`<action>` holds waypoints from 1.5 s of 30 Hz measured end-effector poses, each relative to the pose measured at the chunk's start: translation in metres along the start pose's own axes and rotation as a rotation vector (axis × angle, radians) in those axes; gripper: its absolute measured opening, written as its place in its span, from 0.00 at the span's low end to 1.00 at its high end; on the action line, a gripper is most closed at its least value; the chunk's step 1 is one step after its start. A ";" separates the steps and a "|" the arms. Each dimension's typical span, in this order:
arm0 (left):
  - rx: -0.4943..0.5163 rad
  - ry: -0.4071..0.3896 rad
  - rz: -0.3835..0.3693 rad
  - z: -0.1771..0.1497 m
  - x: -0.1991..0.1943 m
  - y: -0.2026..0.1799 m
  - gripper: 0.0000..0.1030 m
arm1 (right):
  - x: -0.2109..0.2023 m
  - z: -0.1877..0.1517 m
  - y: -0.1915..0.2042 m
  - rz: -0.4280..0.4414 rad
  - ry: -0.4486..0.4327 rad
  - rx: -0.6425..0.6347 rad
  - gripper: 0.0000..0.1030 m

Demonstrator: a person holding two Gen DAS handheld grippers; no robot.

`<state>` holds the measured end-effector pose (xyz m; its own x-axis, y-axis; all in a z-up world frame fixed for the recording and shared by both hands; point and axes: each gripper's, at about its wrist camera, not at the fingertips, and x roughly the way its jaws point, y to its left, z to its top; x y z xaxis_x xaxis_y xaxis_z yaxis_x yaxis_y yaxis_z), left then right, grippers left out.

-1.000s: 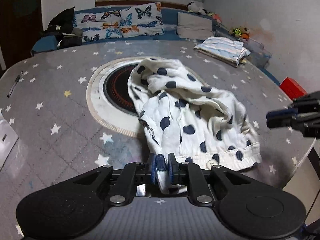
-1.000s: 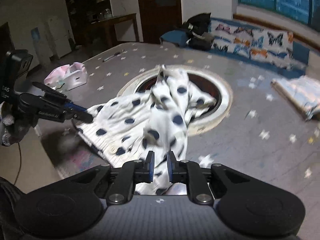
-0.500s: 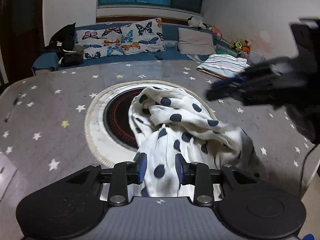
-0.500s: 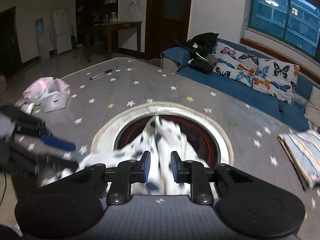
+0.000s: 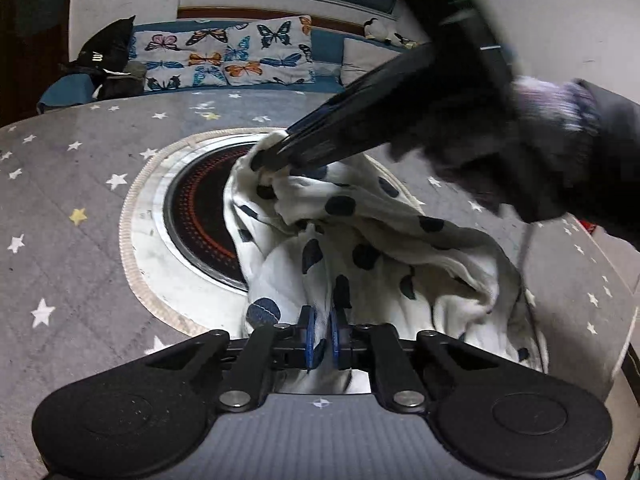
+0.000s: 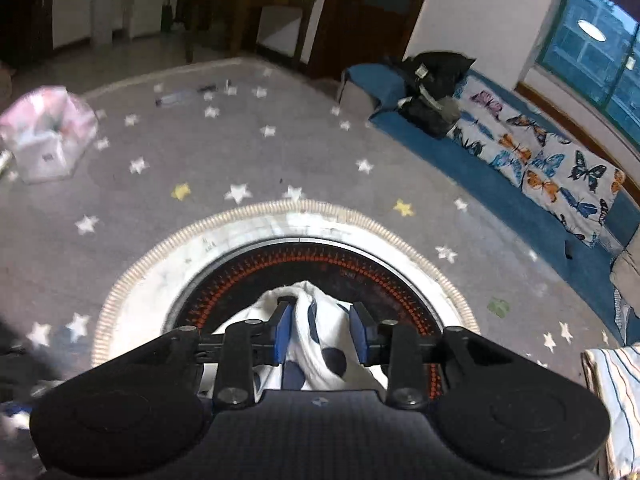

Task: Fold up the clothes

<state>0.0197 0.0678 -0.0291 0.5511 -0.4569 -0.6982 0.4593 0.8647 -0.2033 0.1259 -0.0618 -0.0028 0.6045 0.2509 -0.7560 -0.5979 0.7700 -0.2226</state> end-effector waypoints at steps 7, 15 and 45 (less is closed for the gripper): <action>0.000 0.013 -0.034 -0.007 -0.001 -0.004 0.06 | 0.016 0.009 -0.006 -0.009 0.000 0.024 0.05; 0.007 0.034 -0.037 -0.014 -0.001 -0.006 0.05 | -0.043 0.002 -0.053 -0.086 -0.201 0.258 0.05; 0.045 0.035 -0.012 -0.007 -0.015 -0.014 0.07 | -0.057 -0.064 -0.105 -0.175 -0.044 0.338 0.42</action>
